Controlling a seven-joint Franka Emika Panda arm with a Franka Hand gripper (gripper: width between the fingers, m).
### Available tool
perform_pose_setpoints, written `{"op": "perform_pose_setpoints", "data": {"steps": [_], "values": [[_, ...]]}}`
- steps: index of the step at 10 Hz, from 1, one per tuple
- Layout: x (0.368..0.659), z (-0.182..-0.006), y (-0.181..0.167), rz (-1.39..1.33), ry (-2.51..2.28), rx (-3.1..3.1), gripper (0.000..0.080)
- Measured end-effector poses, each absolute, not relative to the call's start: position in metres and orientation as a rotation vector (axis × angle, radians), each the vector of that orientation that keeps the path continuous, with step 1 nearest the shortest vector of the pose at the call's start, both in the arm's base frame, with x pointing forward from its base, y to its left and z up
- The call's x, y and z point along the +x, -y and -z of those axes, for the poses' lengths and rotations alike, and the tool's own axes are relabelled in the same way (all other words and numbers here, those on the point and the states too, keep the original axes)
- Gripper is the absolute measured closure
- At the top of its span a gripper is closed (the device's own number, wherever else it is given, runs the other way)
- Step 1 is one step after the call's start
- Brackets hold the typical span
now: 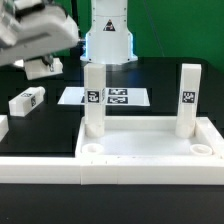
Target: Assemble desk
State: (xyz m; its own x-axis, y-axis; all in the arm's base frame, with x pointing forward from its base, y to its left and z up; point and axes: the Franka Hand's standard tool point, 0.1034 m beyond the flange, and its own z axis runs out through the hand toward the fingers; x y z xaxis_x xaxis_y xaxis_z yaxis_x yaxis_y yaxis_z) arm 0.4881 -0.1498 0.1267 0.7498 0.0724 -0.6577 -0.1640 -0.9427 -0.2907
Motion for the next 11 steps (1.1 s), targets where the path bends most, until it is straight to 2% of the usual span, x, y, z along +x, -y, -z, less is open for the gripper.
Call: {"op": "perform_pose_setpoints", "data": {"steps": [1,2,4,6,7,9,11], "values": [[0.494,-0.131,0.15,-0.959,-0.082,-2.643,0.0511],[0.501,-0.127,0.154,-0.834,-0.101,-2.697,0.0511],[0.497,-0.129,0.156,-0.69,-0.134,-2.751,0.0511],[0.517,-0.127,0.161,-0.472,-0.15,-2.849,0.0511],[0.529,-0.14,0.155,-0.386,-0.13,-2.883,0.0511],[0.556,-0.153,0.152,-0.142,-0.096,-2.953,0.0511],[0.549,-0.148,0.158,-0.001,-0.138,-2.981,0.0511]]}}
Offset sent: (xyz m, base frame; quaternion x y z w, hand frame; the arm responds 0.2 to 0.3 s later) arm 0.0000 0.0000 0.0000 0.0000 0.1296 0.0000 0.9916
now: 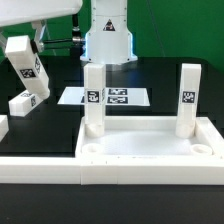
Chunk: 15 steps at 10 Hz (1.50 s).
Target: Assemble desk
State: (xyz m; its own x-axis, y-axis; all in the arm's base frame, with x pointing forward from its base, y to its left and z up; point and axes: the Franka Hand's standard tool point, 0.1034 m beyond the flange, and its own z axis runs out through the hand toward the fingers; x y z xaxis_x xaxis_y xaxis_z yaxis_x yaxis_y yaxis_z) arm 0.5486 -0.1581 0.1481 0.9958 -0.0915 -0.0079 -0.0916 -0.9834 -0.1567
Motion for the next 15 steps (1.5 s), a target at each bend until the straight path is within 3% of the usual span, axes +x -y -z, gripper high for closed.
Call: {"op": "perform_pose_setpoints", "data": {"steps": [3,6,11,15], "values": [[0.562,-0.15,0.154,0.249,-0.168,-3.037,0.0511],[0.583,-0.152,0.119,0.264,-0.112,-3.029,0.0511],[0.583,-0.151,0.117,0.258,-0.136,-3.028,0.0511],[0.625,-0.161,0.046,0.291,-0.179,-3.018,0.0511]]}}
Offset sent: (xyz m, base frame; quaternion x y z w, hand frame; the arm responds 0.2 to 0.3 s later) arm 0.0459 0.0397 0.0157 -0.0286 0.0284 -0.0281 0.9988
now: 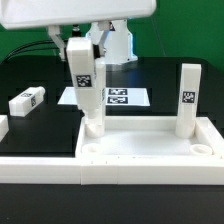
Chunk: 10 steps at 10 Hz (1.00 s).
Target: Assemble desk
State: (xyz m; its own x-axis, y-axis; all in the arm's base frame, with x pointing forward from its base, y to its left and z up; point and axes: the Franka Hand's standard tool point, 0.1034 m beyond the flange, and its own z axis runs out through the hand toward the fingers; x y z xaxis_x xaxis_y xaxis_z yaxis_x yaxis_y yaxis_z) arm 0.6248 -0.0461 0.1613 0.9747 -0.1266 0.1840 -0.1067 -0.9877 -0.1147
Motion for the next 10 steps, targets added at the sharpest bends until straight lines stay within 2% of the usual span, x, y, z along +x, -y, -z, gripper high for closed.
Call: {"op": "perform_pose_setpoints", "data": {"steps": [1,7,10], "values": [[0.629,-0.163,0.026,0.289,-0.238,-3.01,0.0511],[0.628,-0.161,0.026,0.291,-0.198,-3.016,0.0511],[0.639,-0.163,-0.044,0.328,-0.371,-3.003,0.0511]]}}
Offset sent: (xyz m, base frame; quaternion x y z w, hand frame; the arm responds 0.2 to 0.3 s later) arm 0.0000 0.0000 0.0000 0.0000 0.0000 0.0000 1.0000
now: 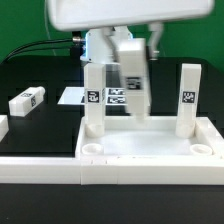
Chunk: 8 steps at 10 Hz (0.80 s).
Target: Assemble desk
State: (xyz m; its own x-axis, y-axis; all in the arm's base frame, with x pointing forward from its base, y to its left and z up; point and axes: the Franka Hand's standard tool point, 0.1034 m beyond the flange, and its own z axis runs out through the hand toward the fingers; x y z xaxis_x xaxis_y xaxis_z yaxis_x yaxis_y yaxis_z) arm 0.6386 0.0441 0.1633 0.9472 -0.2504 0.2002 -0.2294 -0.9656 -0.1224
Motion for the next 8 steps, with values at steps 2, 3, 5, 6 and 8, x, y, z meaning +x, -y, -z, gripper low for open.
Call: {"op": "perform_pose_setpoints", "data": {"steps": [2,3,5,6,8], "values": [[0.651,-0.162,-0.058,0.433,-0.447,-2.973,0.0511],[0.648,-0.16,-0.057,0.427,-0.435,-2.978,0.0511],[0.654,-0.162,-0.061,0.639,-0.426,-2.947,0.0511],[0.649,-0.157,-0.065,0.629,-0.44,-2.946,0.0511],[0.638,-0.15,-0.093,0.642,-0.355,-2.96,0.0511]]}}
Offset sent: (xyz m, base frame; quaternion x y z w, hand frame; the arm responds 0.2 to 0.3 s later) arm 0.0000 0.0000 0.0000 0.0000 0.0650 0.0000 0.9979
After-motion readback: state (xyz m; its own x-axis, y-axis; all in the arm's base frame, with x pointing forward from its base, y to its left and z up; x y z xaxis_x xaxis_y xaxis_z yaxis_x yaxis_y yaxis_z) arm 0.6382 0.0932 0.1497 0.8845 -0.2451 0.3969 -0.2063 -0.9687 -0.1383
